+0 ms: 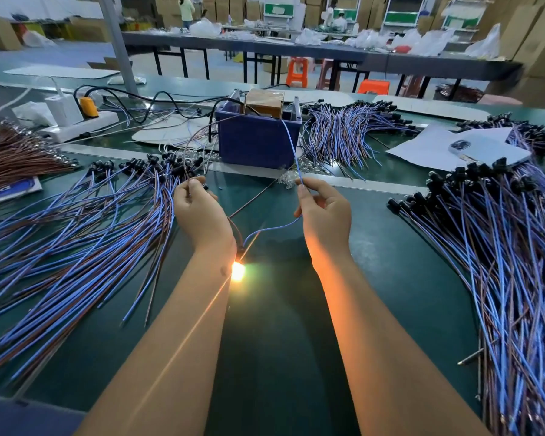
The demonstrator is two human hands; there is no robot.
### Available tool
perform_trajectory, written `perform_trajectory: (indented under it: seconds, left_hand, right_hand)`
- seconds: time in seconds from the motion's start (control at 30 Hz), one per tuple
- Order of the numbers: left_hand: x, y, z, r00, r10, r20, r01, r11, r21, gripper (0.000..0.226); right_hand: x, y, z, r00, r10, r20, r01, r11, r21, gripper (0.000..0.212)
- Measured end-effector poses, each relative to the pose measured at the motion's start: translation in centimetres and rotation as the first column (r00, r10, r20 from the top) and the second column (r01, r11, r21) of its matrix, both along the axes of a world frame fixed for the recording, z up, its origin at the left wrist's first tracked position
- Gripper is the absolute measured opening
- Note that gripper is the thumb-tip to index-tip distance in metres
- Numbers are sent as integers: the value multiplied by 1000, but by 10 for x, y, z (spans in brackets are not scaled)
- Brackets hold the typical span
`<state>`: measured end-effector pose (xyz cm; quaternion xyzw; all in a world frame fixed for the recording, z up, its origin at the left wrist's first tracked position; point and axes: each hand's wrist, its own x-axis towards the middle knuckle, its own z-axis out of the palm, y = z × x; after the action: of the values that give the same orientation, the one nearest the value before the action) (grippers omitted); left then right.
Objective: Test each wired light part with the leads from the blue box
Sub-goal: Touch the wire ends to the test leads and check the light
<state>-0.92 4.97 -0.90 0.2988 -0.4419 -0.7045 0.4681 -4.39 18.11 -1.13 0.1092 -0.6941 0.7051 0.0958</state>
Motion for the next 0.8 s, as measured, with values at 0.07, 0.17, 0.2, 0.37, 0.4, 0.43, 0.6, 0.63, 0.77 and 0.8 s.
perform_trajectory:
  seconds: [0.07, 0.17, 0.2, 0.37, 0.4, 0.43, 0.6, 0.63, 0.77, 0.8]
  left_hand:
    - [0, 1, 1, 1000, -6, -6, 6, 1000, 1, 25]
    - [0, 1, 3, 1000, -11, -3, 11, 1000, 18, 25]
    - [1, 0, 3, 1000, -14, -3, 14, 1000, 6, 25]
    - [0, 16, 2, 929, -318, 188, 364, 874, -321, 25]
    - [-1, 22, 2, 882, -410, 232, 469, 814, -344, 26]
    - [-3, 28, 1, 833, -479, 276, 551, 755, -354, 26]
    - [-5, 33, -4, 731, -595, 334, 680, 679, -277, 27]
    - [-5, 32, -3, 733, -600, 321, 676, 694, -247, 31]
    - [-2, 25, 0, 723, -658, 209, 689, 711, -143, 50]
    - [-1, 24, 0, 716, -666, 211, 696, 705, -137, 51]
  right_hand:
    - [0, 0, 0, 1000, 3, -13, -3, 1000, 16, 17]
    - [0, 0, -1, 1000, -6, -16, 6, 1000, 13, 18]
    - [-1, 0, -1, 1000, -11, -14, 11, 1000, 7, 18]
    - [-1, 0, 1, 998, -23, -55, 21, 999, -28, 22]
    - [-1, 0, 1, 998, -18, -59, 16, 999, -29, 20]
    - [-1, -1, 1, 998, -6, -66, 4, 1000, -21, 18]
    - [3, -5, 2, 991, 95, -91, -90, 994, 54, 22]
    - [3, -5, 2, 990, 114, -89, -106, 990, 93, 23]
    - [6, -5, 2, 980, 189, -64, -173, 965, 199, 25]
    - [7, -5, 3, 974, 225, -38, -216, 963, 159, 25]
